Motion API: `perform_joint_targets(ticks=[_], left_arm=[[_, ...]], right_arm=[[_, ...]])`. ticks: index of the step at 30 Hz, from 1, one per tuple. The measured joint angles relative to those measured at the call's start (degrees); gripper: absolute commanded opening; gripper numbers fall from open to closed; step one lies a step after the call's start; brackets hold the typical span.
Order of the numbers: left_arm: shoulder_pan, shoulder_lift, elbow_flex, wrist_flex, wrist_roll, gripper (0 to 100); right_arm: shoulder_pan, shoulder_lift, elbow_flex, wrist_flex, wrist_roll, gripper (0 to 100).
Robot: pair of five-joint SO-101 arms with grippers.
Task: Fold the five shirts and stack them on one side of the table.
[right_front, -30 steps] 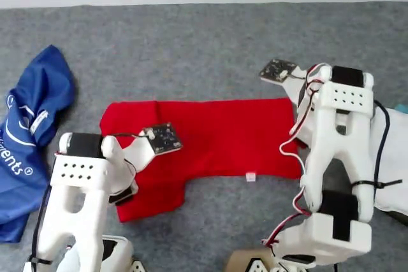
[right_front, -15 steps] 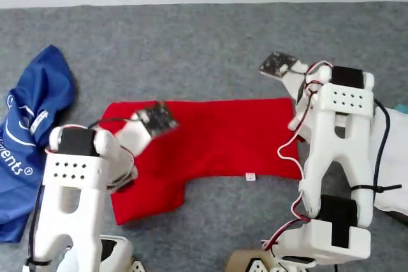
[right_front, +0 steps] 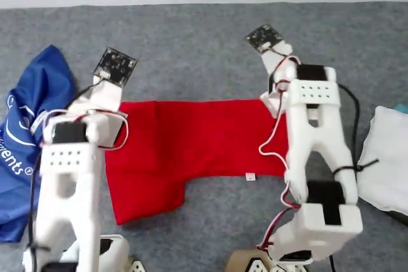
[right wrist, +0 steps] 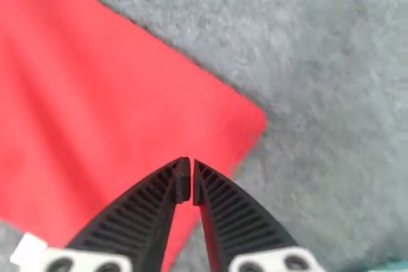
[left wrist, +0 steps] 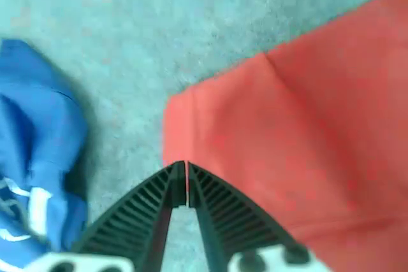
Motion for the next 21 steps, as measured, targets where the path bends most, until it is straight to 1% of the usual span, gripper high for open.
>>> perform_joint_targets(ticks=[3, 8, 11, 14, 17, 21], left_arm=[[0.0, 7.8, -3.5, -0.4, 1.1, 1], [0.0, 21.4, -12.9, -0.4, 2.5, 1], [0.0, 28.4, -19.1, 2.7, 2.5, 1], [0.0, 34.1, -23.8, 7.0, 2.5, 1], [0.0, 38.0, -27.3, 10.3, 2.5, 1], [-1.4, 41.5, -29.1, 11.4, 2.5, 1]], right_arm=[[-1.2, 3.2, 0.0, -2.3, -0.3, 0.9], [-0.9, 8.3, 0.0, -6.3, -0.3, 0.9], [-1.1, 11.5, 0.0, -8.4, -0.3, 0.9], [-1.1, 14.9, -0.5, -8.7, -0.3, 0.9], [-0.4, 19.2, -4.6, -8.3, -0.3, 0.9], [1.8, 25.3, -12.7, -4.5, -0.4, 0.9]])
